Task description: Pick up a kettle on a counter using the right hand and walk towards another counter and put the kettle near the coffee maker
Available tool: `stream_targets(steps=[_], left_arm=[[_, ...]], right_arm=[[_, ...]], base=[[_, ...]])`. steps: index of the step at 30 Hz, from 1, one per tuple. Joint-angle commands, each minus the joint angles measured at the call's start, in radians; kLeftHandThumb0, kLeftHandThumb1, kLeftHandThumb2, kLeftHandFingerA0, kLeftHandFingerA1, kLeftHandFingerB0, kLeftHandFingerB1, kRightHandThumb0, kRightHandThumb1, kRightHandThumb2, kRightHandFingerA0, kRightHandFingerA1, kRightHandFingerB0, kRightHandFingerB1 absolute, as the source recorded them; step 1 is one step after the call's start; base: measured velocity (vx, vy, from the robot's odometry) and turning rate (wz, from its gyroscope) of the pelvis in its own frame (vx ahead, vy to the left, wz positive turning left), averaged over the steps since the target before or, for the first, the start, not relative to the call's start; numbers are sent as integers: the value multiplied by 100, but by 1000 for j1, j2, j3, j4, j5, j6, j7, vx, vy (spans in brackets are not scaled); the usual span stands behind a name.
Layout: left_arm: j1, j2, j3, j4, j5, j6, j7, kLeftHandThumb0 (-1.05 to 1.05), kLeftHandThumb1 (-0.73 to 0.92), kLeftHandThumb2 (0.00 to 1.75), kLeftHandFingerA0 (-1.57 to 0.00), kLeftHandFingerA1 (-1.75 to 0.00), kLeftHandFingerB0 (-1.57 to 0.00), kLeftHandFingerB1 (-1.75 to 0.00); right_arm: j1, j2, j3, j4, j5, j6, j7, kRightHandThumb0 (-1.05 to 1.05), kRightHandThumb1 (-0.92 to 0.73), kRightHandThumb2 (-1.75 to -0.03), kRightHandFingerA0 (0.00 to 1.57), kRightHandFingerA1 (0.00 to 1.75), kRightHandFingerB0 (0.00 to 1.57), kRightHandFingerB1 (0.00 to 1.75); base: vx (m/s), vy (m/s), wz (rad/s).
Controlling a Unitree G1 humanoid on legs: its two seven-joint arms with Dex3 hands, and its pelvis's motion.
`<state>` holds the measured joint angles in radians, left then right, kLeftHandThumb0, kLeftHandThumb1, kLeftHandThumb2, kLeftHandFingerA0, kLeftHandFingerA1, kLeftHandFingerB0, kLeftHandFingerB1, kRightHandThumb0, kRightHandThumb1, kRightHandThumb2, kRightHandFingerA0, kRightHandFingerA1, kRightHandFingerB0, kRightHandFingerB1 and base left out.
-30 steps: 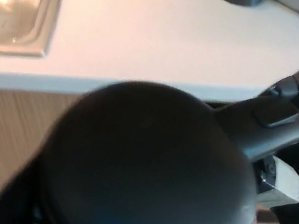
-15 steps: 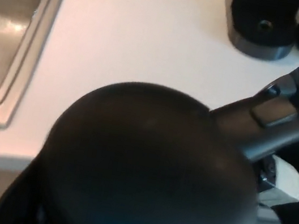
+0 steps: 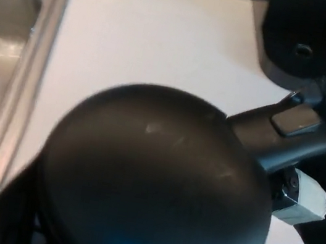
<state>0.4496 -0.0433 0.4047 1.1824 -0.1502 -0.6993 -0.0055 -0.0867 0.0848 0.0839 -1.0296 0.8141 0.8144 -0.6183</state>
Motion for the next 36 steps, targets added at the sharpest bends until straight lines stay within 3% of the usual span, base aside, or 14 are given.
stream_targets(steps=[1, 2, 6, 7, 9, 14, 17, 18, 25, 26, 33, 36], left_arm=[[27, 0, -10, 1, 7, -49, 25, -14, 36, 141, -105, -124, -103, -105], [24, 6, 0, 17, -7, -31, 8, -16, 40, 126, -109, -117, -102, -103], [27, 7, 11, 28, -24, -28, -17, -15, 39, 127, -110, -118, -103, -103], [37, 9, 12, 31, -23, -25, -16, -7, 34, 147, -102, -125, -102, -106], [60, 9, 13, 32, -22, -23, -15, -6, 26, 151, -106, -127, -102, -108], [88, -2, 18, 6, -35, -31, -33, -16, 31, 147, -107, -127, -104, -112], [109, -12, 17, -13, -35, -36, -26, -9, 31, 153, -106, -128, -106, -114], [116, -17, 19, -17, -37, -40, -24, -15, 37, 145, -110, -126, -104, -114], [122, -26, 30, -25, -53, -31, -42, -13, 36, 145, -108, -126, -104, -112], [132, -28, 28, -32, -51, -40, -44, -8, 32, 151, -109, -130, -107, -113], [145, -28, 21, -46, -39, -41, -28, -5, 30, 151, -104, -132, -101, -112], [131, -21, 19, -26, -36, -40, -36, -11, 32, 148, -107, -130, -104, -113]], right_arm=[[-1, 4, -3, -18, 14, -53, 6, -25, -49, -128, 97, 175, 76, 155], [-6, 6, 0, -18, 10, -48, -6, -26, -47, -131, 98, 175, 77, 156], [-7, 5, 1, -18, 9, -48, -10, -26, -46, -131, 98, 175, 78, 156], [-13, 4, -10, -18, 9, -41, -11, -28, -45, -134, 100, 175, 77, 157], [-38, -5, -38, -8, -7, -26, -8, -29, -44, -133, 101, 175, 78, 157], [-76, -12, -78, 28, -10, -22, 6, -29, -48, -130, 100, 175, 79, 153], [-121, -26, -115, 53, 6, -12, 11, -26, -49, -128, 98, 175, 77, 153], [-152, -34, -136, 72, 15, -7, 13, -26, -51, -128, 96, 175, 75, 155], [-202, -35, -176, 99, 38, 19, 7, -26, -51, -128, 97, 175, 75, 156], [-277, -45, -196, 165, 5, 37, -11, -27, -45, -138, 98, 175, 74, 159], [-403, -54, -255, 310, -12, 52, -4, -25, -48, -139, 101, 175, 78, 160], [-504, -96, -257, 512, -118, 42, 15, -23, -45, -143, 103, 175, 77, 170]], base=[[47, 178, 41], [32, 52, 18], [-12, -88, -14], [0, 0, 0], [48, -25, 3], [0, 0, 0], [58, 14, 0], [88, 17, 1], [79, 12, 1], [0, 0, 0], [8, 3, 1], [0, 0, 0]])
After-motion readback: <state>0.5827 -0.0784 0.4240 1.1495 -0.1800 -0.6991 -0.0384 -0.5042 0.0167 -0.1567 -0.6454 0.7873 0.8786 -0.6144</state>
